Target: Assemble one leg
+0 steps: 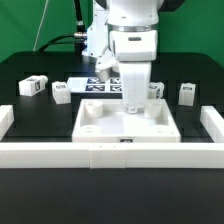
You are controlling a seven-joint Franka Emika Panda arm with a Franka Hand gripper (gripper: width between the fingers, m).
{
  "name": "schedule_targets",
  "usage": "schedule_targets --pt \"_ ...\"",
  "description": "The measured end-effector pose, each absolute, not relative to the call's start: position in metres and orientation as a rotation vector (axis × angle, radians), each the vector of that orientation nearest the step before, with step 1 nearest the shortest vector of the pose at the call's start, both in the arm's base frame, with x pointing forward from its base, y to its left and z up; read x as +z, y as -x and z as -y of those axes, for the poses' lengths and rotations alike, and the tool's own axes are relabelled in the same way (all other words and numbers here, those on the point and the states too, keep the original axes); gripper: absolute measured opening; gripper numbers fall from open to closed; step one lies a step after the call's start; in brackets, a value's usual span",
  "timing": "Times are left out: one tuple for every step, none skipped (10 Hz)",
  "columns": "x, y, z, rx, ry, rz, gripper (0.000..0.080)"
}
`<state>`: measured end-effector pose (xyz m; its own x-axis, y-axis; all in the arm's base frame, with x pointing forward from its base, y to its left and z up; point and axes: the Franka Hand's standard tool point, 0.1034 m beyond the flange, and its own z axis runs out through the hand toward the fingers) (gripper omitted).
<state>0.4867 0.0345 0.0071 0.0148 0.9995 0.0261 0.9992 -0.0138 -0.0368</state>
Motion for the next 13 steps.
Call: schedule_targets --pt "0.007 -0.492 -0.047 0.002 2.21 2.168 0.0059" --pt "0.007 -0.5 -0.062 -0.016 2.212 2.167 0.0059" --pt "0.006 -0.503 -0.072 -0.004 2.209 2.159 0.0059" --pt "0.007 -0.503 -0.075 0.018 2.214 2.14 0.0059" --pt "0.006 -0.502 -0.082 0.029 2.231 2.116 0.0059" --pt "0.007 -0.502 -0.087 0.033 2.239 2.105 0.0059" --pt "0.007 -0.502 -0.089 0.038 2.255 2.089 0.0061" --pt "0.007 -0.501 -0.089 0.037 2.256 2.088 0.0061" --pt "0.007 -0.501 -0.089 0.037 2.257 2.088 0.0061" --pt "0.007 -0.501 -0.089 0.037 2.257 2.088 0.0061" --pt "0.006 -0.501 -0.088 0.037 2.257 2.087 0.0154" --pt "0.006 -0.501 -0.088 0.037 2.257 2.086 0.0154" --pt "0.006 -0.501 -0.088 0.037 2.258 2.086 0.0348"
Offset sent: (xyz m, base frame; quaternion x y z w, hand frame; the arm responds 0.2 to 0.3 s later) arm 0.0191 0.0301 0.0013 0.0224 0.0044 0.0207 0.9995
